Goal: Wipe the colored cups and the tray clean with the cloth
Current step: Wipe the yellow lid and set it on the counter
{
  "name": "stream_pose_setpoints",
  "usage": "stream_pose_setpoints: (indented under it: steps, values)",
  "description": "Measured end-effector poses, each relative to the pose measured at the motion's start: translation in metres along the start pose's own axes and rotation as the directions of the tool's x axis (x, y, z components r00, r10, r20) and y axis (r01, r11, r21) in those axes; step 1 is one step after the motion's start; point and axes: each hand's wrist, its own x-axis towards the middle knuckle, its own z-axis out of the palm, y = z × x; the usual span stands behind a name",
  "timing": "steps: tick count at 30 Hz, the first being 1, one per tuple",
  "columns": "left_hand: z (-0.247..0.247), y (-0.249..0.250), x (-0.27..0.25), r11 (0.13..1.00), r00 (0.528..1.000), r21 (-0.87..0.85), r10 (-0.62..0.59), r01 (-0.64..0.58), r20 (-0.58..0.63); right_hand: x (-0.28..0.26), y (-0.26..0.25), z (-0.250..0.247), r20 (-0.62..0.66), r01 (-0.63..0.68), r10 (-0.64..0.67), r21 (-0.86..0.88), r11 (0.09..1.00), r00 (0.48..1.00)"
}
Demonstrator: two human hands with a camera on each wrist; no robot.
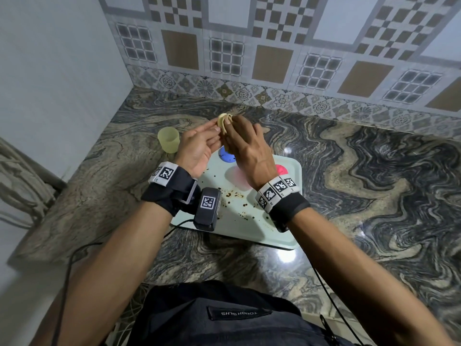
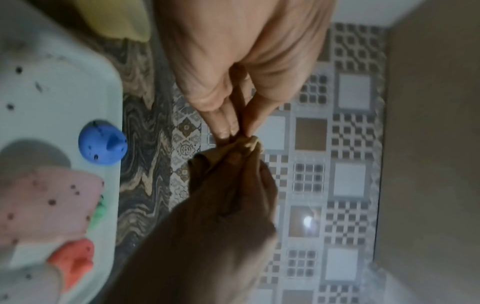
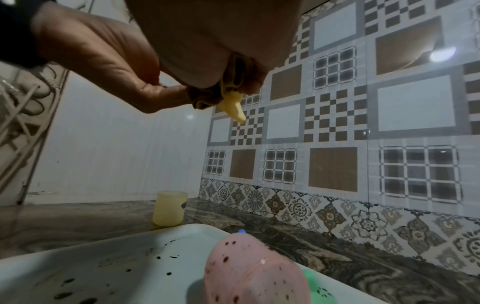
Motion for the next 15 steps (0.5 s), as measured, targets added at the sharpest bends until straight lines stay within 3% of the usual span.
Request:
stream_pose_setpoints:
  steps: [8, 11, 13, 15]
  values:
    - [0.0, 0.0, 0.005, 0.983, 0.988, -0.184, -0.022, -0.006, -0.151, -0.011, 0.015, -0.002, 0.073, 0.064, -0.059, -0.078, 0.995, 0.996]
    - [-0.004, 0.002, 0.01, 0.98, 0.981, -0.199, -0.028, -0.012, -0.194, -0.017, 0.025, -0.007, 0.05, -0.117, 0.117, -0.006, 0.993, 0.992]
    - [-0.004, 0.002, 0.011, 0.985, 0.981, -0.17, -0.032, -0.001, -0.192, -0.011, 0.026, -0.008, -0.009, -0.269, 0.273, 0.144, 0.952, 0.962]
    - [0.001, 0.001, 0.009, 0.987, 0.987, -0.157, -0.035, 0.01, -0.154, -0.001, 0.017, -0.003, -0.047, -0.329, 0.348, 0.229, 0.916, 0.936]
